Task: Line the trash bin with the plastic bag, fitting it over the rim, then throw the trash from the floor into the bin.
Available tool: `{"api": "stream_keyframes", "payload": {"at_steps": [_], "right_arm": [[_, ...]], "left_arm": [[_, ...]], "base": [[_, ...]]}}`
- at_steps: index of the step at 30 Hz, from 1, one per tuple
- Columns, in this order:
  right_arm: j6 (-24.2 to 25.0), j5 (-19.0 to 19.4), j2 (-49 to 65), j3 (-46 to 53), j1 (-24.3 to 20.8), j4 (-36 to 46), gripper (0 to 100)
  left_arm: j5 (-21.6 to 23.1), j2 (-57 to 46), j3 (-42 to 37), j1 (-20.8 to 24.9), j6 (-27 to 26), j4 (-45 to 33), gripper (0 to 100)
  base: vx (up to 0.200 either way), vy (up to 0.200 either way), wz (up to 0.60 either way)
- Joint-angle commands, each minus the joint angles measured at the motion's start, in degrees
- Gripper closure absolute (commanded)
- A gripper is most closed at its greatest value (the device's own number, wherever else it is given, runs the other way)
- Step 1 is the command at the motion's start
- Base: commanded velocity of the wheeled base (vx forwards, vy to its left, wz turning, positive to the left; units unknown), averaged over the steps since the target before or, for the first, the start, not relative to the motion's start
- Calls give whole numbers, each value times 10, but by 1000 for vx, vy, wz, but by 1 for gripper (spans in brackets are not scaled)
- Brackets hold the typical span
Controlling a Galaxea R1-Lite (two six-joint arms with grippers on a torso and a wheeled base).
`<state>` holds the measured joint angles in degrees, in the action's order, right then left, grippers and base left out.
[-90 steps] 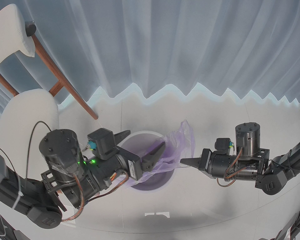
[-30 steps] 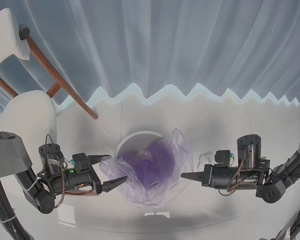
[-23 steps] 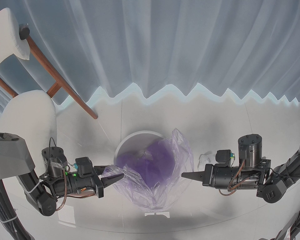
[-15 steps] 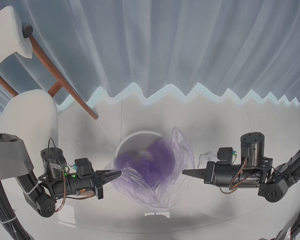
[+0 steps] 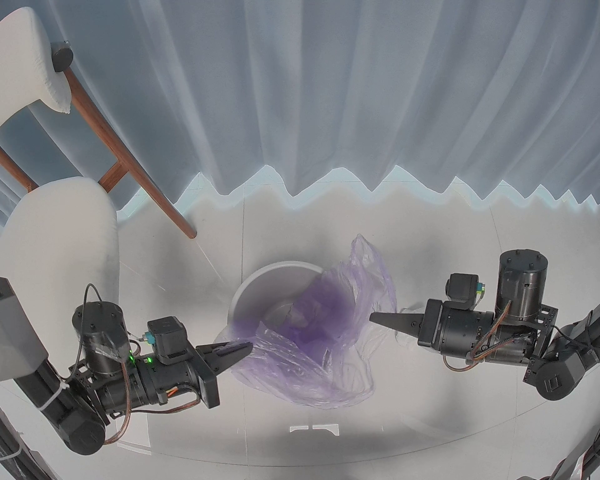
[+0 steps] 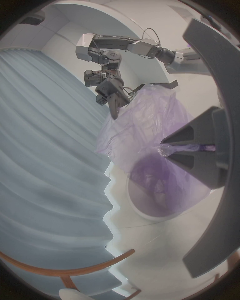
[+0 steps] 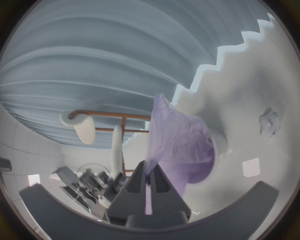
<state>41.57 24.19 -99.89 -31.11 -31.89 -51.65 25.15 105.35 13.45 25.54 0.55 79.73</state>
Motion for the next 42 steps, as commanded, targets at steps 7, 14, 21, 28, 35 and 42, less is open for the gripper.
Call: {"api": "stream_keyframes", "payload": {"at_steps": [7, 14, 21, 28, 35, 42], "right_arm": [[115, -3, -40, -1, -27, -188, 100], [119, -22, -117, -2, -29, -300, 100], [115, -41, -173, 2, -29, -381, 100], [113, -39, -174, 13, -29, -381, 100], [112, -38, -173, 15, -29, -381, 100], [112, -37, -172, 18, -34, -381, 100]], "left_arm": [[-208, -76, -39, 220, 126, -5, 100], [-308, -92, -40, 302, 186, -6, 100], [-341, -81, -68, 307, 213, -4, 100], [-361, -115, -70, 305, 230, 18, 0], [-361, -117, -7, 250, 230, -2, 0], [-328, -40, 41, 249, 229, -54, 0]], "base": [[0, 0, 0], [0, 0, 0], [0, 0, 0], [0, 0, 0], [0, 0, 0], [0, 0, 0]]}}
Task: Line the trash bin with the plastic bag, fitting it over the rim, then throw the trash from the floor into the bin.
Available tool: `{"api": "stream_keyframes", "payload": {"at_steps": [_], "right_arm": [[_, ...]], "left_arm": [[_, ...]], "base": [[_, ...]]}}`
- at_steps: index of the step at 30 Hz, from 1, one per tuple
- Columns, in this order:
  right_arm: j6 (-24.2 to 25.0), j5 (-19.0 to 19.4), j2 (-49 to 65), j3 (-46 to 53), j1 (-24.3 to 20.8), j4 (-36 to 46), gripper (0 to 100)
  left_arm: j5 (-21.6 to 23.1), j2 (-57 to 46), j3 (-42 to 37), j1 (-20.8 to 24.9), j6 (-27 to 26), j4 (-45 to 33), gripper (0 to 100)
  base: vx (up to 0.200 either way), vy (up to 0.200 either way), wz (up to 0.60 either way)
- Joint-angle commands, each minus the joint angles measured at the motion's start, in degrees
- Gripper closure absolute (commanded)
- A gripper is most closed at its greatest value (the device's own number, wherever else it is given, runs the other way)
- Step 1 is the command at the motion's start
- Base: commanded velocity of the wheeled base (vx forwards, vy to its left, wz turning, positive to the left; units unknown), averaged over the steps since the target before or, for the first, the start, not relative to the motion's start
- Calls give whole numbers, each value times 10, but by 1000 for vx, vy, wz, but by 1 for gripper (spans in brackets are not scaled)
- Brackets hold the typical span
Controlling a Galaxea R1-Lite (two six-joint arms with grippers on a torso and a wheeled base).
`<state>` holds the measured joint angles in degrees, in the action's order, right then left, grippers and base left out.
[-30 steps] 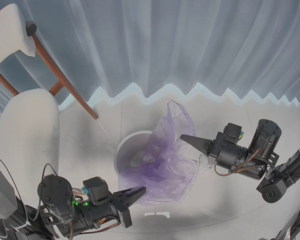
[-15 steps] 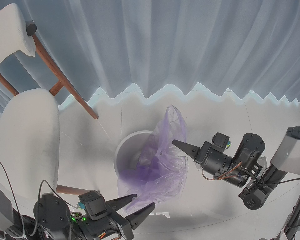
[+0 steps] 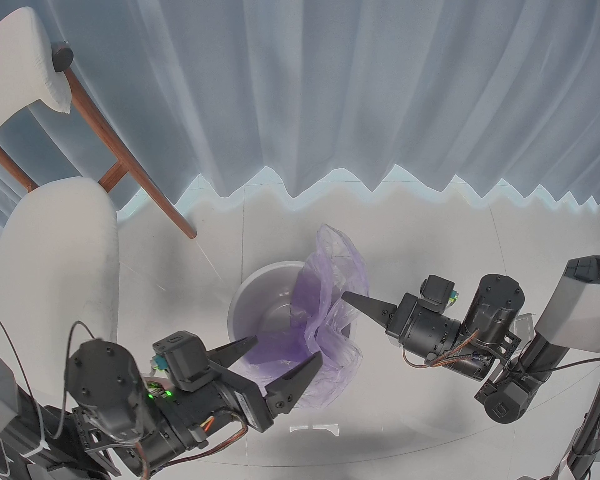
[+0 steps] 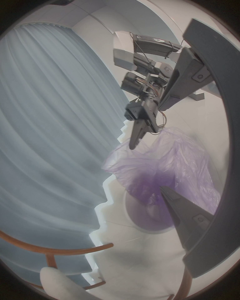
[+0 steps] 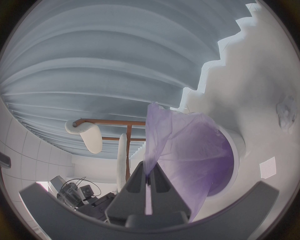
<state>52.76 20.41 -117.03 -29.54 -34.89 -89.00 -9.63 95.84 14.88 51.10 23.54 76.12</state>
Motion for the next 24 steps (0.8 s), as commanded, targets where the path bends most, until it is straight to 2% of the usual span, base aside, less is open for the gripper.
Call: {"api": "stream_keyframes", "payload": {"at_steps": [1, 5, 9, 19, 24], "right_arm": [[0, 1, 0, 3, -4, -7, 100], [0, 0, 0, 4, -7, -7, 100], [0, 0, 2, 4, -7, -7, 100], [0, 0, 15, 4, -8, -7, 100], [0, 0, 23, 5, -8, -6, 100]], "left_arm": [[27, 66, 29, -9, -1, -18, 0], [51, 112, 36, -40, -2, -10, 0], [51, 138, 62, -52, -2, -4, 0], [56, 187, 122, -67, 1, 0, 0], [59, 199, 125, -73, 0, 0, 0]], "base": [[0, 0, 0], [0, 0, 0], [0, 0, 0], [0, 0, 0], [0, 0, 0]]}}
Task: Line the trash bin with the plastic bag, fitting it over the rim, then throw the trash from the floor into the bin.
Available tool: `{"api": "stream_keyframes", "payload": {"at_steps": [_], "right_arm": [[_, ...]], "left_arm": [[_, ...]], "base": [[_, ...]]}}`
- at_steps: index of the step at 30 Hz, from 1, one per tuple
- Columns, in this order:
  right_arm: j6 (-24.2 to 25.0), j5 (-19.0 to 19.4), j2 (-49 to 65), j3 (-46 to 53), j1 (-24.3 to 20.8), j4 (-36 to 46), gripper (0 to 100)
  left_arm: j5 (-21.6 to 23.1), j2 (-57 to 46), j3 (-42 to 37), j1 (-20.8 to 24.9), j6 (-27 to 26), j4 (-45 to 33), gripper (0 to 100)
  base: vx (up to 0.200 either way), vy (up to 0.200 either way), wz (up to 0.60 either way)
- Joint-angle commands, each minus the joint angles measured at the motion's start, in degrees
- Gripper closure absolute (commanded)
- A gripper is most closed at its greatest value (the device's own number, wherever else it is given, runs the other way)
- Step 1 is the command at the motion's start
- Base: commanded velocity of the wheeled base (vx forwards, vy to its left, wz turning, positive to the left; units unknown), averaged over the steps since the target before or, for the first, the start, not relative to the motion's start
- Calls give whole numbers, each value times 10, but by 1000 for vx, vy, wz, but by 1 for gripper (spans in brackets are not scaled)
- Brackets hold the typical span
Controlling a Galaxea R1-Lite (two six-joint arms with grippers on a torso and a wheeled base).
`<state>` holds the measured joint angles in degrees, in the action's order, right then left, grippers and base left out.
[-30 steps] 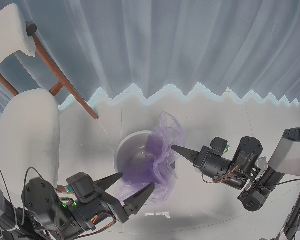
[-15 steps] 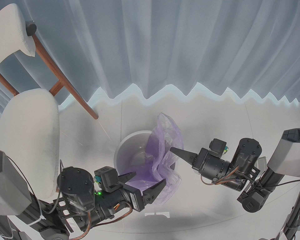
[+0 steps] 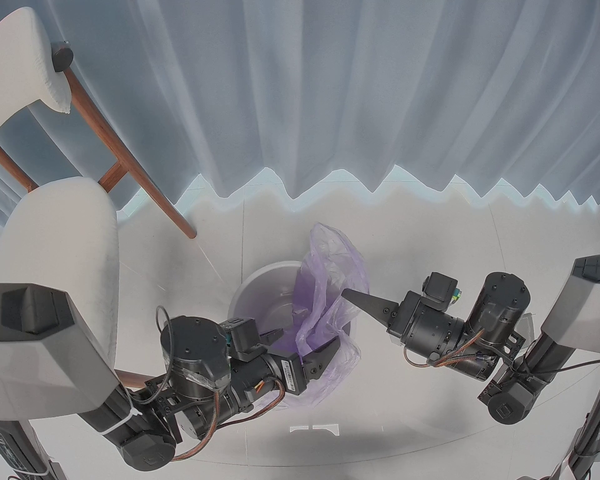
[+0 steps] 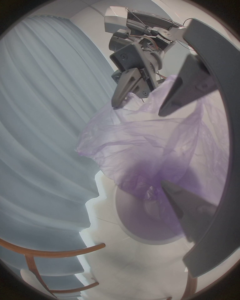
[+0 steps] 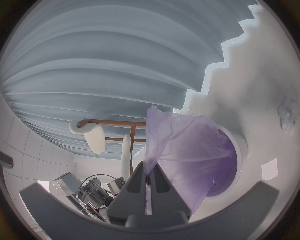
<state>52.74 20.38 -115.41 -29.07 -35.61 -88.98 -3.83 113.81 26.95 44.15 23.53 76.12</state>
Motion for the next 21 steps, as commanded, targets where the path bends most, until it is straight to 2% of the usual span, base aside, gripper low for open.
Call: {"api": "stream_keyframes", "payload": {"at_steps": [1, 6, 9, 12, 16, 21], "right_arm": [[0, 0, 7, 3, -1, -7, 100], [0, 0, 8, 4, 0, -7, 100], [0, 1, 9, 4, 3, -7, 100], [0, 1, 9, 6, 5, -7, 100], [0, 2, 7, 5, 19, -2, 100], [0, 2, 26, 2, 21, 17, 100]], "left_arm": [[0, 19, 6, -4, 0, 1, 100], [0, 19, 3, -14, 1, 24, 100], [0, 15, 1, -38, 3, 57, 100], [0, 14, 0, -49, 22, 81, 100], [4, -3, -16, -49, 54, 114, 100], [36, -30, -16, -30, 78, 127, 100]], "base": [[0, 0, 0], [0, 0, 0], [0, 0, 0], [0, 0, 0], [0, 0, 0], [0, 0, 0]]}}
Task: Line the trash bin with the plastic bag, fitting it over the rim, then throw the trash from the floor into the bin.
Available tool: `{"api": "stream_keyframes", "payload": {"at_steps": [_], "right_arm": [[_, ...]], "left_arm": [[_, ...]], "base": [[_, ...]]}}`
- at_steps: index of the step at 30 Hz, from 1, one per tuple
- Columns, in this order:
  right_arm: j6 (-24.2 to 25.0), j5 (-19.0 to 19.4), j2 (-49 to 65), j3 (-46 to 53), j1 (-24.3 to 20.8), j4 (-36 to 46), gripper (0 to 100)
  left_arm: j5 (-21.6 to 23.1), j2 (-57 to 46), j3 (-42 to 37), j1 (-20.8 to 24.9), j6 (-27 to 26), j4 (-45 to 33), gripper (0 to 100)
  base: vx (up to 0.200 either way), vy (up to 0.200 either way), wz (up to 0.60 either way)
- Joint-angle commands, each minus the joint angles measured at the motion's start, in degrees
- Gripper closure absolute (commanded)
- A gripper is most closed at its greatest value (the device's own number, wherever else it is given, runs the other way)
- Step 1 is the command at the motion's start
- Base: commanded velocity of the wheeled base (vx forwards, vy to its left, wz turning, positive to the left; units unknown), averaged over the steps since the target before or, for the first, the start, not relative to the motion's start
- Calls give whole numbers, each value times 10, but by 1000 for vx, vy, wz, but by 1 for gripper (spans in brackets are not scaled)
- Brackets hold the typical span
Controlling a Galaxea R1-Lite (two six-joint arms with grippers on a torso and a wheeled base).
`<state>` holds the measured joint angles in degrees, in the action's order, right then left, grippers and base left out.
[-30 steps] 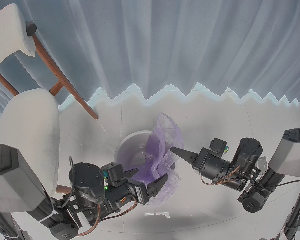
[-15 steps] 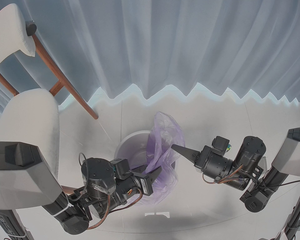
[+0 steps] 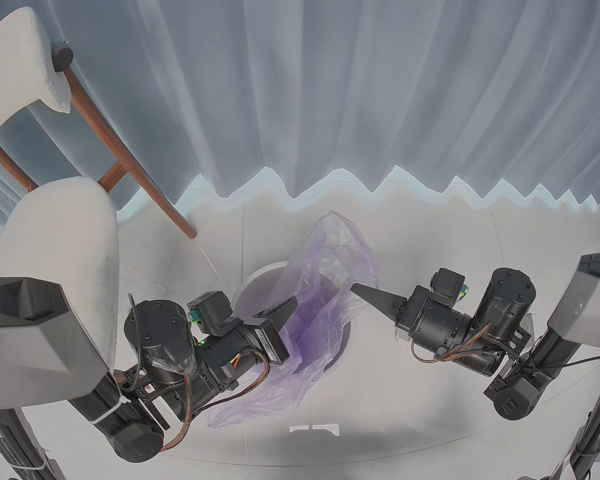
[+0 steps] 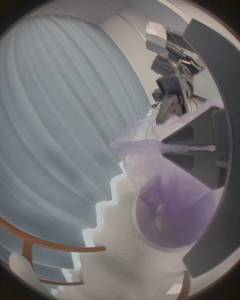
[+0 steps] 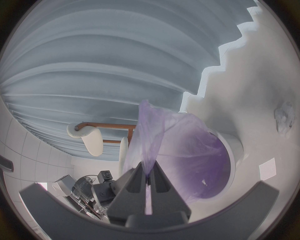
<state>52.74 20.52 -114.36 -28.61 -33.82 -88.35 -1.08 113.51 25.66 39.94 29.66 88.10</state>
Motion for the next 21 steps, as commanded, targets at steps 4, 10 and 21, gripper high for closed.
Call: {"api": "stream_keyframes", "payload": {"at_steps": [4, 10, 21], "right_arm": [[1, 7, 18, -5, 2, 27, 100], [1, 14, -1, -1, 2, 27, 100], [1, 14, -2, 0, 2, 25, 100]], "left_arm": [[12, -53, -4, 22, 73, 8, 100], [21, -109, -2, 29, 109, 7, 100], [18, -120, 18, 37, 195, 6, 100]], "base": [[0, 0, 0], [0, 0, 0], [0, 0, 0]]}}
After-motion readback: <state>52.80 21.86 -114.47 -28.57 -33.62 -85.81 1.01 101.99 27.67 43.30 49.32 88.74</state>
